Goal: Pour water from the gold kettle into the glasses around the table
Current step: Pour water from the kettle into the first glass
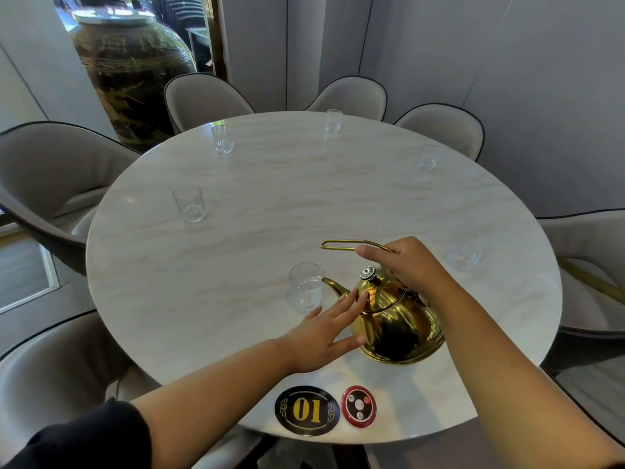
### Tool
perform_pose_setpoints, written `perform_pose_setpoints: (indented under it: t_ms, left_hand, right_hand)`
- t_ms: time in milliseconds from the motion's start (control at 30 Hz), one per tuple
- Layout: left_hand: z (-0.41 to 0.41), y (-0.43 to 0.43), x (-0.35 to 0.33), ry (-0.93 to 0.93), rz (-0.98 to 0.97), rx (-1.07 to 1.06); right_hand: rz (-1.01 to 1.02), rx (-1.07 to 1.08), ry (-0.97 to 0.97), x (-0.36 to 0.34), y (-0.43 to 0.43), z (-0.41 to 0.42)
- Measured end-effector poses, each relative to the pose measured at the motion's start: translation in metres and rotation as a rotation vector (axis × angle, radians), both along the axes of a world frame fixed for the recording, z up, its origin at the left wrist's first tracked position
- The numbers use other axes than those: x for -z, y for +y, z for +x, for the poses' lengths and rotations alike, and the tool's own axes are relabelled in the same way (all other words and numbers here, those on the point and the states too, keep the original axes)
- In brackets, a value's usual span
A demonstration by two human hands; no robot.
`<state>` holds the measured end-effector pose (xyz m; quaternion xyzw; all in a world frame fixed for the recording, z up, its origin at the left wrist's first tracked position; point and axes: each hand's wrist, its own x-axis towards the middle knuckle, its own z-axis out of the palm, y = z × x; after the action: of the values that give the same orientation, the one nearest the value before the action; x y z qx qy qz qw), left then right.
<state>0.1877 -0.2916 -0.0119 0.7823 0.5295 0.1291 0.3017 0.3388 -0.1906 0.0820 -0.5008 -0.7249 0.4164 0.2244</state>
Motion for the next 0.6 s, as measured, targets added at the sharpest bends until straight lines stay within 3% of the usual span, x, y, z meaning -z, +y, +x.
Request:
perform_pose_setpoints:
  t_ms: [600]
  left_hand:
    - [0.0014,0.0005,-0.0011,-0.004,0.001,-0.017]
  right_hand:
    - [0.006,-0.03,-0.035,-0.004,0.0035,-0.0032]
